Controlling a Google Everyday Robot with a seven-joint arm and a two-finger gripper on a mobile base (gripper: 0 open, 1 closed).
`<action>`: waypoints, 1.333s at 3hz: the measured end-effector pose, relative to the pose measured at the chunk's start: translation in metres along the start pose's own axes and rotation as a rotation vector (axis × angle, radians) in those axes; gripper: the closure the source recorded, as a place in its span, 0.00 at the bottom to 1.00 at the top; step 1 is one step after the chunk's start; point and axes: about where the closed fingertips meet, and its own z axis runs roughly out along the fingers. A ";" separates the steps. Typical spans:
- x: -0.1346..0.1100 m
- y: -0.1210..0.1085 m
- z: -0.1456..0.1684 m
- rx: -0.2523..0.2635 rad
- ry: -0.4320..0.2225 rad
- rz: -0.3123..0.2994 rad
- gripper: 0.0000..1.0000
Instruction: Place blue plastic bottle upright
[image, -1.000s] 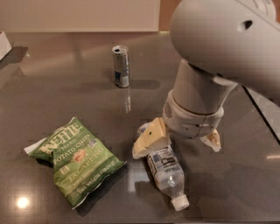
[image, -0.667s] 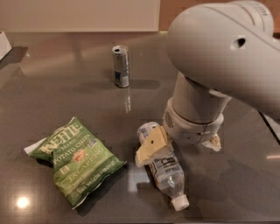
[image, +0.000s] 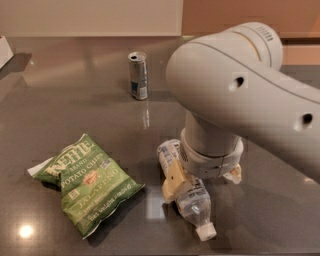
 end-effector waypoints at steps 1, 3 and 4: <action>0.002 -0.004 0.003 -0.032 -0.016 0.013 0.41; 0.041 -0.006 -0.007 -0.066 -0.032 0.178 0.87; 0.092 -0.010 -0.025 -0.010 -0.052 0.359 1.00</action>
Offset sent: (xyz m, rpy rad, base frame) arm 0.0182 0.0150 -0.0018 -0.0795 0.0082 -0.1611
